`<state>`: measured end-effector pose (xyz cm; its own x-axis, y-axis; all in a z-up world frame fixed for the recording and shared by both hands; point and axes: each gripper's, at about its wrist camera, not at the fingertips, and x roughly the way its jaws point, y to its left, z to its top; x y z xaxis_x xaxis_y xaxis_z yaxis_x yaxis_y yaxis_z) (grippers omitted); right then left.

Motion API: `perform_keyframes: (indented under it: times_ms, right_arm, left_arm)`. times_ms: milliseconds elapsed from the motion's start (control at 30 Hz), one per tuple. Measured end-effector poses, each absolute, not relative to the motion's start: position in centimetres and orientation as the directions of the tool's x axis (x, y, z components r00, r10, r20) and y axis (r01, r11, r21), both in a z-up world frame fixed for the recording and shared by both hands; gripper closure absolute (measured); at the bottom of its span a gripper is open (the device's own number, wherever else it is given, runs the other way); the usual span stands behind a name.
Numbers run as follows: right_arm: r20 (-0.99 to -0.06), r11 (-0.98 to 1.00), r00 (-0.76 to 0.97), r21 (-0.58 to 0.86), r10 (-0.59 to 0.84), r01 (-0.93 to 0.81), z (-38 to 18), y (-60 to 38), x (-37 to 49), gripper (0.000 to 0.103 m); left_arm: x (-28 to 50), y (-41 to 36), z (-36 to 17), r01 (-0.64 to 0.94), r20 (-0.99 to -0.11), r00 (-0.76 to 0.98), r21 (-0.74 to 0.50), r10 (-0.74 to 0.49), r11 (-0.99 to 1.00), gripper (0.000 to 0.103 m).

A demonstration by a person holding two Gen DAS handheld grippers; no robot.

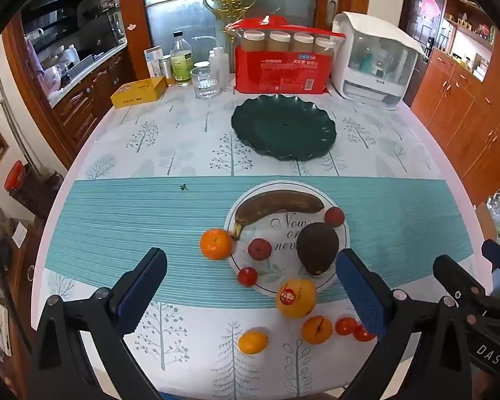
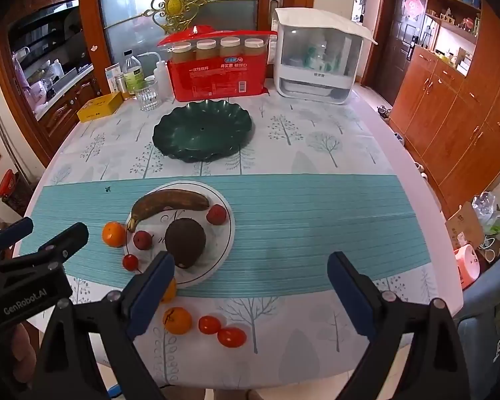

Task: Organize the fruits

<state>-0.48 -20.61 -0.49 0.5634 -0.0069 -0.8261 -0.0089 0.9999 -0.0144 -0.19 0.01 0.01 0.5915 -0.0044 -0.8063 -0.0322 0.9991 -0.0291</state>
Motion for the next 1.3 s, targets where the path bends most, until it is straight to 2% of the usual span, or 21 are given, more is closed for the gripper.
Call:
perform_keyframes:
  times_ms: [267, 1300]
  right_arm:
    - [-0.827, 1.000, 0.563, -0.019, -0.006, -0.018, -0.7, -20.8, -0.8, 0.009]
    - [-0.846, 1.000, 0.533, -0.016, -0.006, -0.014, -1.0, -20.5, -0.5, 0.009]
  left_arm:
    - [-0.5, -2.7, 0.5, -0.011, -0.818, 0.574, 0.039, 0.038, 0.999, 0.002]
    - [-0.2, -1.4, -0.5, -0.011, -0.838, 0.546, -0.002, 0.004, 1.000, 0.002]
